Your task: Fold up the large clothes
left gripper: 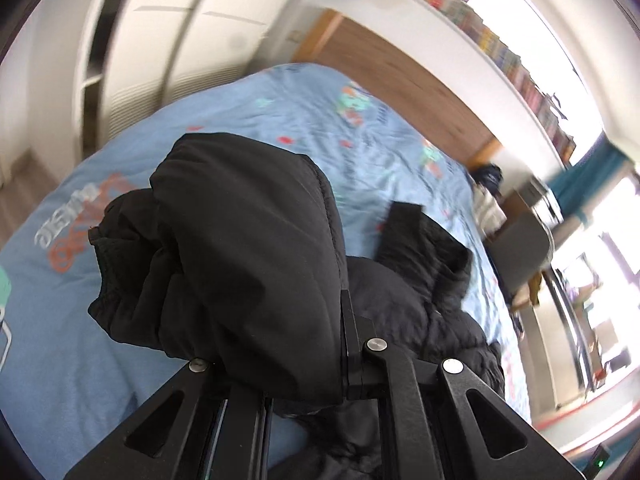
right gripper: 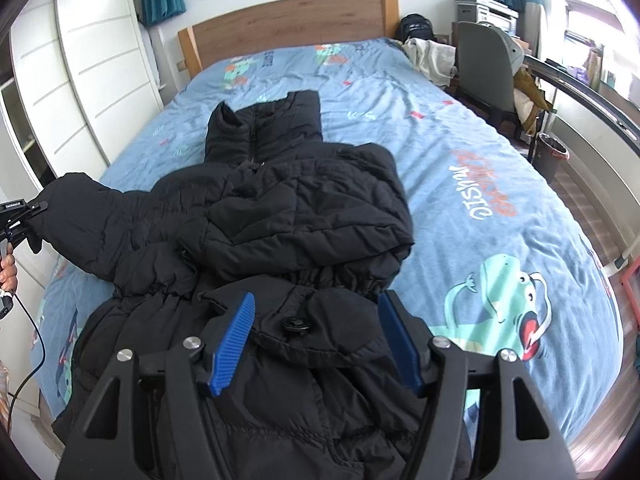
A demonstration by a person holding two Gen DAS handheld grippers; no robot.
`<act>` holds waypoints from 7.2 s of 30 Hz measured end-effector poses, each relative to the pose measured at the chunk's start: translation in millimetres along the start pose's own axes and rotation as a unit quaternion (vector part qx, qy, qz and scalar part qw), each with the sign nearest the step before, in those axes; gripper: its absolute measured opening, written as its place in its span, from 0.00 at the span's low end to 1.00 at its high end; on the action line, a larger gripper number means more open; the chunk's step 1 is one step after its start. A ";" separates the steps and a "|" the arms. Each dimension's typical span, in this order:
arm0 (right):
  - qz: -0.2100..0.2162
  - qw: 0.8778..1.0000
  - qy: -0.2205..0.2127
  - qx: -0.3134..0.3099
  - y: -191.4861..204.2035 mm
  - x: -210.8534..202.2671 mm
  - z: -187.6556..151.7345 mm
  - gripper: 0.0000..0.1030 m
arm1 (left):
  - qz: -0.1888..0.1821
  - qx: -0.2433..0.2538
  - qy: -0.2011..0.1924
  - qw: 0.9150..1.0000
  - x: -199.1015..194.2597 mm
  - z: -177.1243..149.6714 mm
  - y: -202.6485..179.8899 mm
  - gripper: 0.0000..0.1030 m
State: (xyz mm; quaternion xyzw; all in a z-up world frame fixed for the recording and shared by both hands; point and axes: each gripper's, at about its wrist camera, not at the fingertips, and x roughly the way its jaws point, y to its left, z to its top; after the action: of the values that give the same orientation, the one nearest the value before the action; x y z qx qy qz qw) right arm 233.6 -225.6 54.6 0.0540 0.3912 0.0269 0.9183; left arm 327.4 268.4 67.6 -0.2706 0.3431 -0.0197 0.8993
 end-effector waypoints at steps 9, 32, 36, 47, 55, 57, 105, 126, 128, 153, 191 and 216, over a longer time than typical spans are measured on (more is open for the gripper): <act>0.005 0.999 -0.024 0.024 -31.8 -24.0 -10.4 0.61 | -0.031 0.070 0.037 0.996 27.8 -31.3 -90.6 0.09; 0.000 0.998 -0.012 0.056 -82.3 -24.2 -45.3 0.61 | -0.013 0.148 0.187 0.971 108.8 -162.3 -165.2 0.25; 0.001 0.998 -0.014 0.054 -81.5 -30.5 -49.2 0.61 | -0.008 0.161 0.188 0.969 98.1 -172.3 -169.2 0.33; 0.004 0.999 -0.037 0.037 -67.9 -68.2 -54.2 0.61 | -0.005 0.156 0.127 0.980 28.0 -168.4 -163.4 0.39; 0.017 0.999 -0.052 -0.002 -34.8 -89.6 -48.0 0.61 | -0.020 0.175 0.062 0.982 -30.1 -152.8 -159.8 0.39; 0.020 0.998 -0.057 -0.010 -26.3 -92.4 -42.8 0.61 | -0.007 0.188 0.065 0.980 -34.1 -147.0 -161.5 0.40; 0.100 0.981 0.055 -0.158 117.8 227.0 22.4 0.63 | 0.119 0.204 0.087 0.968 166.9 -153.5 -73.2 0.95; 0.073 0.977 0.041 -0.198 129.3 202.6 16.4 0.64 | 0.154 0.214 0.072 0.962 144.8 -159.6 -66.5 0.95; 0.076 0.978 0.037 -0.193 125.4 209.5 13.0 0.69 | 0.158 0.214 0.069 0.962 147.7 -163.0 -65.5 0.97; 0.059 0.978 0.044 -0.194 129.3 221.4 1.2 0.82 | 0.186 0.213 0.083 0.956 164.3 -167.9 -68.1 1.00; -0.017 0.989 -0.067 -0.132 27.4 -49.7 113.4 0.82 | 0.262 0.278 -0.025 0.924 -36.4 -24.4 -136.3 1.00; 0.109 0.994 0.016 0.003 4.8 315.0 345.2 0.82 | 0.077 0.141 0.122 0.980 326.6 140.7 -149.2 0.99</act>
State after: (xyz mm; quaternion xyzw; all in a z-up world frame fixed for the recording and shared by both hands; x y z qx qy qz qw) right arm 700.8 -218.9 67.3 0.0987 0.3979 0.1261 0.9033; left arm 687.5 135.4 31.1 -0.1098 0.4636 -0.0316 0.8787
